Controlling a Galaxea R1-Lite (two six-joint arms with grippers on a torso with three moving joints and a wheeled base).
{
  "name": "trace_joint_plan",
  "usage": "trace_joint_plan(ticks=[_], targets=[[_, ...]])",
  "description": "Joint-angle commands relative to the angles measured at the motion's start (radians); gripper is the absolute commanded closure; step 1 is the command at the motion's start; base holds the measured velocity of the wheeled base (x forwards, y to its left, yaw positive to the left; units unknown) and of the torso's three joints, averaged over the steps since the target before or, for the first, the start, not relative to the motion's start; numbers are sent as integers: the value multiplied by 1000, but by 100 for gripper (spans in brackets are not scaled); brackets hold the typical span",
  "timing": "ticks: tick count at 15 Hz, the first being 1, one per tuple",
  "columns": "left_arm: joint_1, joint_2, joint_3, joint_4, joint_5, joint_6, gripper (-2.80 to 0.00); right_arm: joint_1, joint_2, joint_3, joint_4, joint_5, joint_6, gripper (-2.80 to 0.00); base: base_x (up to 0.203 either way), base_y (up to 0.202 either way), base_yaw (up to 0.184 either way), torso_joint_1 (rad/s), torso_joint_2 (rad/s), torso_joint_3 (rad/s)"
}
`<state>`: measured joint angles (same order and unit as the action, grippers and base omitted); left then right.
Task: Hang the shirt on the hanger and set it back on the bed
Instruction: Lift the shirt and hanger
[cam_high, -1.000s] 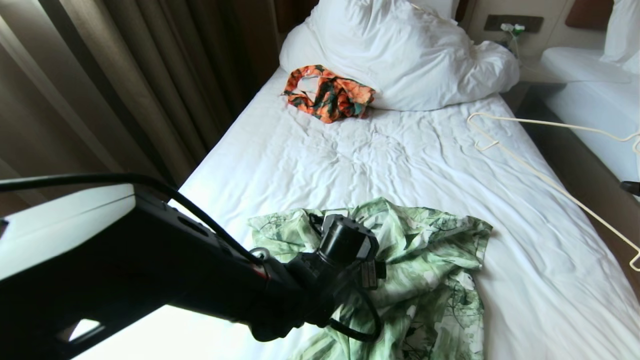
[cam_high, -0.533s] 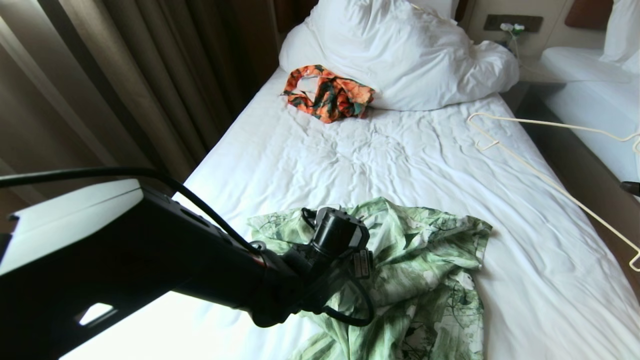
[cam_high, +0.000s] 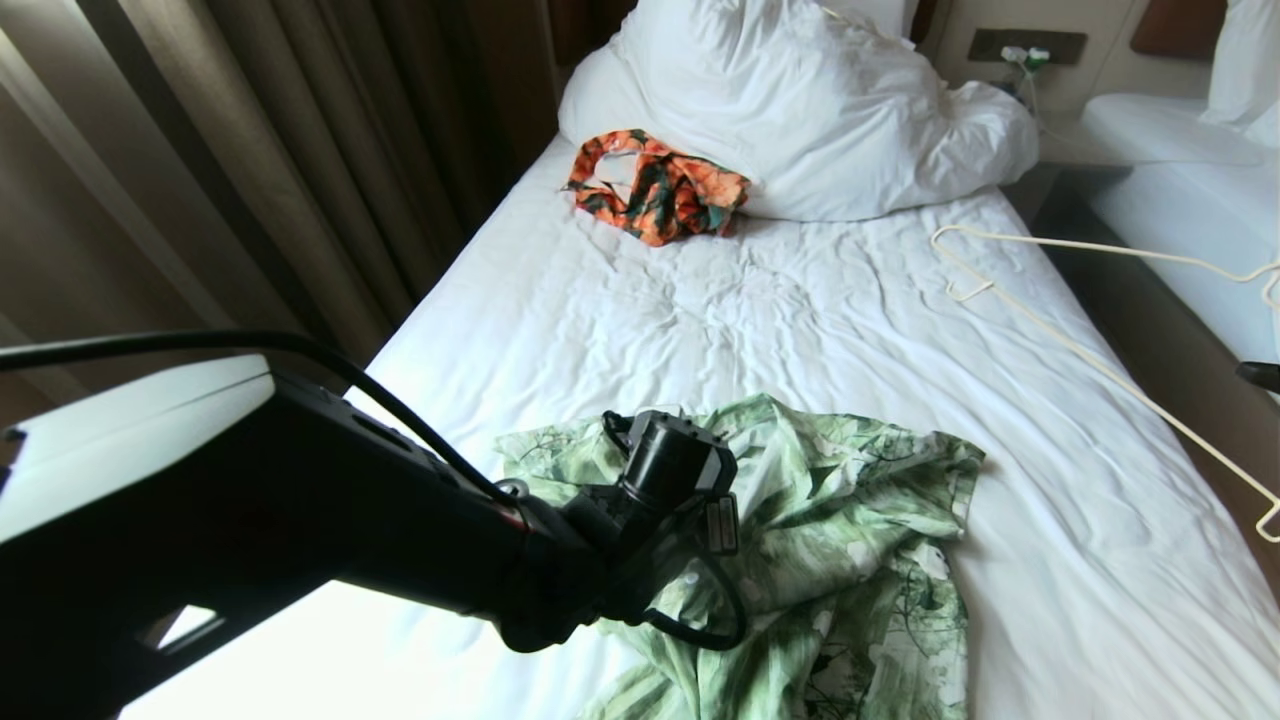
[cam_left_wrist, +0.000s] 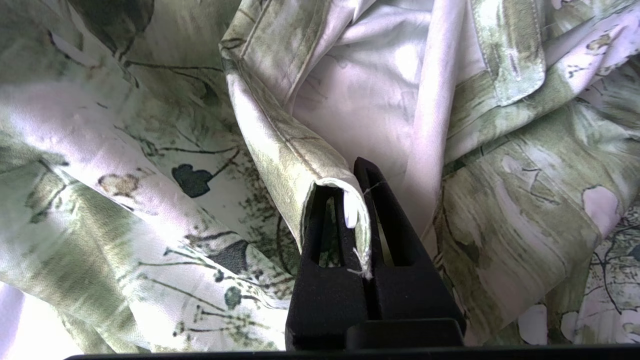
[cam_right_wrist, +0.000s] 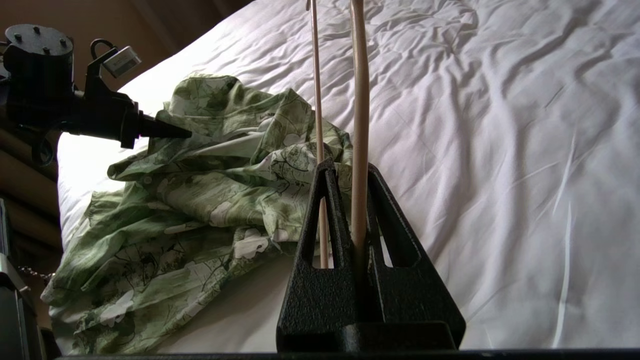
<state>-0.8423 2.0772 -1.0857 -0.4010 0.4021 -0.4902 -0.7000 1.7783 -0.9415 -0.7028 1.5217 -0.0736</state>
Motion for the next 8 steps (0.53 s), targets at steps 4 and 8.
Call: trace_joint_plan(ticks=[4,8], targets=[[3,-65,1,-1,3,14,0,23,-20,16,-4,8,0,0,0,0,0,0,0,0],[-4,-189,23,10,4,44,0,103,-74,47,0,8,6,0,0,0,0,0,0,0]])
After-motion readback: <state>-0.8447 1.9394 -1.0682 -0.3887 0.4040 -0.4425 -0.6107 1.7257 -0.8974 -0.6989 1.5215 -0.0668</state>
